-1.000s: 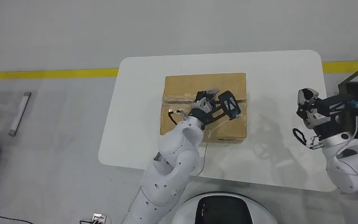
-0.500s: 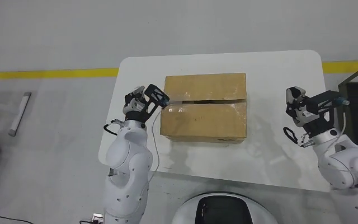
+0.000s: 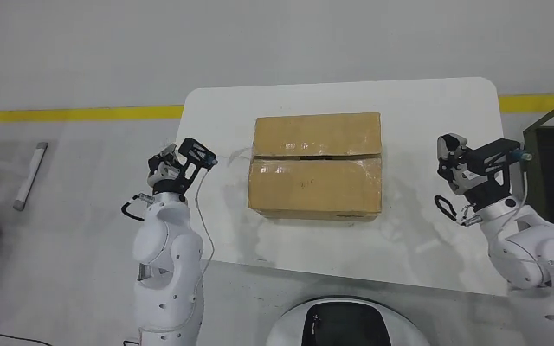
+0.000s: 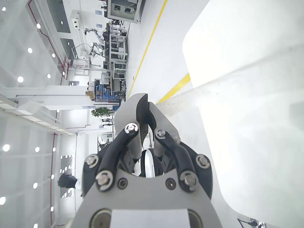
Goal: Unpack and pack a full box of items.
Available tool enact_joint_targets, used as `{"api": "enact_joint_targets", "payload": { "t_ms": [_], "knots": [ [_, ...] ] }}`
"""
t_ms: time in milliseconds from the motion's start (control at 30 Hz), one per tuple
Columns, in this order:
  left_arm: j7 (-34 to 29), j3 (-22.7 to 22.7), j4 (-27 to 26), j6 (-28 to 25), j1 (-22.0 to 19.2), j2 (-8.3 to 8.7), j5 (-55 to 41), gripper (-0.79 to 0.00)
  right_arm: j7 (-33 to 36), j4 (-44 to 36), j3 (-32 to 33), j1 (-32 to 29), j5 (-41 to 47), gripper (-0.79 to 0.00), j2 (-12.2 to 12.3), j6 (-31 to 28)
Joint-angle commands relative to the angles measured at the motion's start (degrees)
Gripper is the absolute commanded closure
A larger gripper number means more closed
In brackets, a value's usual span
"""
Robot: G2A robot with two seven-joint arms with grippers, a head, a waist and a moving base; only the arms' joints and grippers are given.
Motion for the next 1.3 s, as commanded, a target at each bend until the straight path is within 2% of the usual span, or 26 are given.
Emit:
{"api": "enact_joint_targets", "payload": {
  "t_ms": [0,33,67,100,167,267,367,400,500,667,833,933,1067,1167,1267],
  "knots": [
    [-0.36,-0.06,-0.02,-0.70,0.09,0.01,-0.78,0.000,0.12,-0.11,0.01,0.06,0.05,0.000,0.03,0.10],
    [-0.35,-0.01,0.00,-1.21,0.09,0.06,-0.63,-0.086,0.21,-0.16,0.01,0.11,0.09,0.000,0.05,0.13],
    [-0.71,-0.05,-0.03,-1.19,0.07,0.06,-0.77,-0.542,0.31,-0.19,0.00,0.18,0.14,0.000,0.06,0.15],
    [-1.06,0.11,-0.07,-1.30,0.06,0.08,-0.37,-0.785,0.36,-0.20,0.00,0.26,0.21,0.000,0.07,0.31],
    [-1.63,0.16,0.01,-1.13,0.06,0.14,0.30,-0.785,0.56,-0.28,-0.05,0.43,0.30,-0.003,0.10,0.44],
    [-2.11,-1.02,-0.37,0.35,-0.13,0.23,0.14,-0.785,0.59,-0.66,0.11,0.79,1.42,-0.095,0.08,1.47],
    [-3.29,-2.76,-1.27,1.86,-0.18,0.25,-1.24,-0.785,0.79,-1.34,-0.06,1.70,6.16,-0.080,-0.18,3.91],
    [-3.41,-3.35,-1.46,2.41,-0.19,0.26,-1.77,-0.785,1.03,-1.59,-0.35,2.19,7.68,-0.003,-0.25,4.23],
    [-4.17,-4.19,-2.10,3.38,-0.07,0.22,-3.60,-0.785,2.20,-2.54,-2.16,3.80,12.27,0.000,-0.43,3.57],
    [-5.62,-3.76,-4.03,5.78,-0.37,-0.16,-8.82,-0.785,6.06,-4.05,-6.72,5.33,16.63,0.000,-0.43,-2.07],
    [-4.30,1.74,-4.79,4.63,-1.80,-0.81,-16.21,-0.785,9.57,-4.60,-8.90,4.22,16.41,0.000,-0.05,-8.10],
    [-3.45,7.32,-3.73,3.96,-2.99,-1.45,-21.37,-0.785,12.53,-5.19,-8.48,2.63,15.04,0.000,0.46,-12.83],
    [-2.63,14.25,-1.75,4.15,-5.65,-2.34,-26.27,-0.785,14.60,-5.49,-6.29,0.80,14.38,0.000,1.02,-15.35],
    [-2.88,20.01,-0.69,4.11,-7.69,-3.23,-30.84,-0.785,14.19,-5.86,-4.26,0.05,14.22,0.000,1.25,-14.30],
    [-2.70,24.66,0.83,4.39,-9.39,-4.04,-34.54,-0.785,13.38,-5.56,-1.91,-0.29,13.20,0.000,1.36,-10.54]
  ]
}}
